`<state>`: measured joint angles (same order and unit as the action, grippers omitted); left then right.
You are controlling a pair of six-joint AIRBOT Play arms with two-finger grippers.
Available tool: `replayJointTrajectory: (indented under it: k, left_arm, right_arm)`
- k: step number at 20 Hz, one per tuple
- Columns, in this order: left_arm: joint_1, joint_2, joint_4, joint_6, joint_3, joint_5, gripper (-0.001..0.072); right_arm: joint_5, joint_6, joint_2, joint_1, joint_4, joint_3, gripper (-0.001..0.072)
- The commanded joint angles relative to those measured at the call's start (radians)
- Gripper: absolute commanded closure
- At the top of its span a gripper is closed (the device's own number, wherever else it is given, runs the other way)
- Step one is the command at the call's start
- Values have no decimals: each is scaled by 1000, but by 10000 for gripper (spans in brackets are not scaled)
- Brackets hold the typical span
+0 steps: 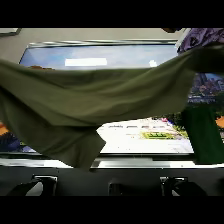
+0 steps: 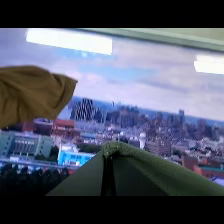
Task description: Fold the clothes and pants, and hang the long-sleeved shirts on hangers.
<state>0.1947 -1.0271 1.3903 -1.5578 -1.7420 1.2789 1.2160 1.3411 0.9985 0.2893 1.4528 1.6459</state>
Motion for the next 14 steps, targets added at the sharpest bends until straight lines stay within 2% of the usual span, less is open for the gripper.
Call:
replayJointTrajectory:
  k: [1, 3, 7, 12, 13, 14]
  left_arm:
    - [-34, -219, -6, 52, 125, -66, 691]
    - [-54, -375, -6, 51, 169, -126, 691]
    - [-91, -655, -37, 30, 173, -197, 691]
    - [-99, -763, -92, 21, 173, -214, 690]
    - [-98, -755, -92, 21, 173, -214, 677]
    - [-95, -740, -92, 21, 173, -213, 586]
  right_arm:
    - [-69, -3, 244, 1, 102, -90, 686]
    - [-153, -14, 403, 1, 146, -112, 686]
    - [-340, -118, 658, 1, 167, -112, 686]
    - [-439, -202, 732, 0, 184, -110, 686]
    - [-436, -201, 731, 0, 182, -103, 685]
    - [-420, -201, 729, 0, 180, -91, 673]
